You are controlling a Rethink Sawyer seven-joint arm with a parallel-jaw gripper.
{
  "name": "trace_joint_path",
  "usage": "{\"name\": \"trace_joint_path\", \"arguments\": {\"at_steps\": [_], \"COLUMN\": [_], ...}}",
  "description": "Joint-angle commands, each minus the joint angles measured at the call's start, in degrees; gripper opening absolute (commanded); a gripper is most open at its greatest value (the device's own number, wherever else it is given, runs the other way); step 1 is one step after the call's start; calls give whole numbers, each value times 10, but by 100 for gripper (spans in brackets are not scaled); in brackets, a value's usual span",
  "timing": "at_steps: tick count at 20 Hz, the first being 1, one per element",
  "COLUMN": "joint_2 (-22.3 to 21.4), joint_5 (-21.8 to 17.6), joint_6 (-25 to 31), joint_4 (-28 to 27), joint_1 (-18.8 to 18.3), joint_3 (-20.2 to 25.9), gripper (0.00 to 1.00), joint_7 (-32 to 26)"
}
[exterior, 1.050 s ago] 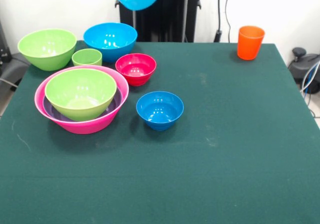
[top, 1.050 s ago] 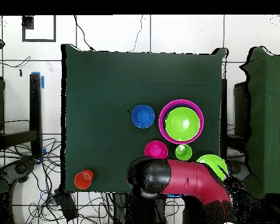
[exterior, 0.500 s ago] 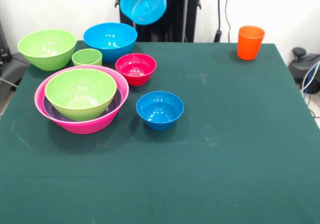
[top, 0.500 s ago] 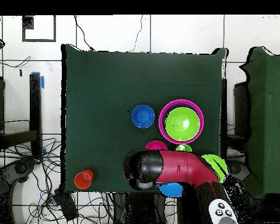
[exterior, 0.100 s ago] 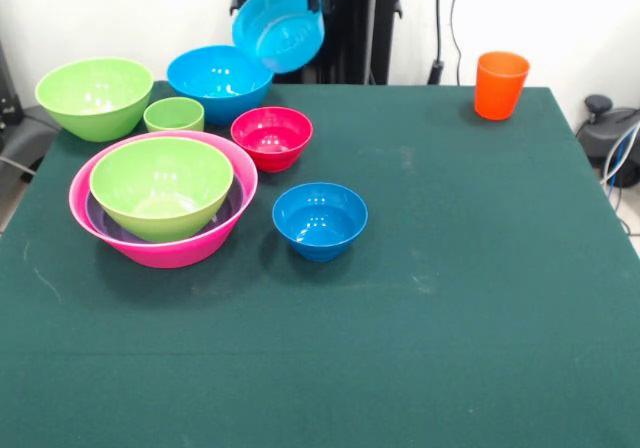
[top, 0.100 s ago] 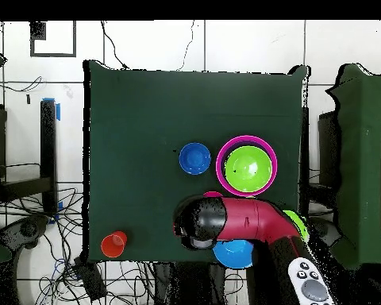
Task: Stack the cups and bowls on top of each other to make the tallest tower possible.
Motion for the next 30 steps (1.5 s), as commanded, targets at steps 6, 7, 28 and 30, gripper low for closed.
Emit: {"name": "trace_joint_path", "arguments": {"at_steps": [6,7,28,30], "joint_2": [70,77,146,156], "joint_5": [-84,-89,-130,-133], "joint_6": [-48,-44,-1,6], "joint_4": [-93,-106,-210,-226], "joint_1": [-16,-18,-64,-67], "joint_3": [15,17,62,68], "gripper": [0,0,0,0], "joint_7": [-32,-38,-118,-127]}}
